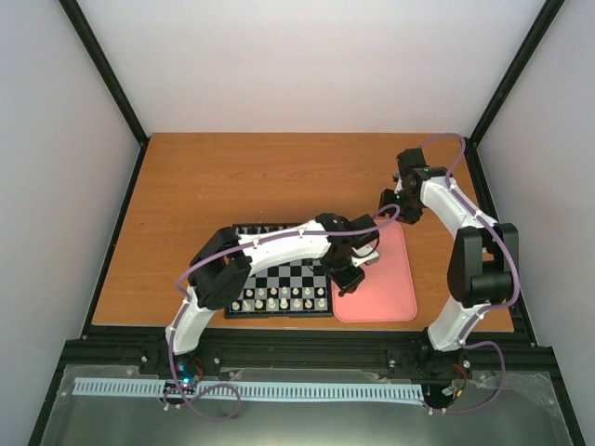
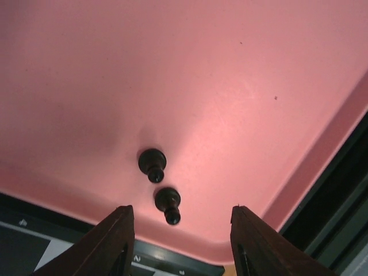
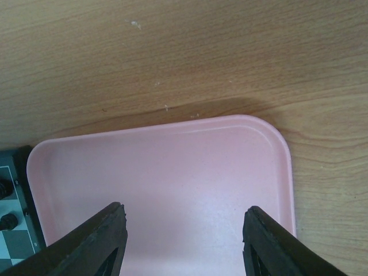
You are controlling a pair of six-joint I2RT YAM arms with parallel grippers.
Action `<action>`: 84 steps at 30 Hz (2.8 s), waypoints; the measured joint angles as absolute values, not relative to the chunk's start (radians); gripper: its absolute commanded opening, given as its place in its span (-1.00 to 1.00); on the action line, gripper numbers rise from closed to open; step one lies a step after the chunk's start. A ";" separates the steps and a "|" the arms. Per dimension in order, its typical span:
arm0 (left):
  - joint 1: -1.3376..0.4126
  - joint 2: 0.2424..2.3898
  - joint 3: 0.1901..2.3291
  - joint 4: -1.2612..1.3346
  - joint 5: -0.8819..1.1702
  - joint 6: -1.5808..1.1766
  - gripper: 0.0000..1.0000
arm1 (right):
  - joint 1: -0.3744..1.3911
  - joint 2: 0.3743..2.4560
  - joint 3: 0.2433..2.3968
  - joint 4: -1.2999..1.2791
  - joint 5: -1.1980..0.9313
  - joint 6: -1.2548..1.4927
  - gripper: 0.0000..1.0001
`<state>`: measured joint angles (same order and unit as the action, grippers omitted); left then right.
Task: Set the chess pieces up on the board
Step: Pick up the chess piece from the storage box, then place the chess piece on the chessboard.
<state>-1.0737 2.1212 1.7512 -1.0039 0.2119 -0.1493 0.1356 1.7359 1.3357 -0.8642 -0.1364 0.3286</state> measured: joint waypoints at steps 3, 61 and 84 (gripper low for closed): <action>-1.074 2.149 1.751 -0.984 0.209 -0.152 -0.11 | 0.133 1.732 1.325 -0.863 -0.140 0.326 0.11; -0.630 1.714 1.493 -1.100 0.023 -0.278 -0.99 | 0.123 1.719 1.303 -0.829 -0.199 0.310 0.11; -0.397 1.885 1.405 -1.077 0.034 -0.290 -0.98 | 0.123 1.776 1.350 -0.841 -0.207 0.284 0.11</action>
<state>-0.3973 1.8847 1.4048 -1.0771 0.0341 -0.2901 0.1226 1.7760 1.3502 -0.8413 -0.2066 0.2836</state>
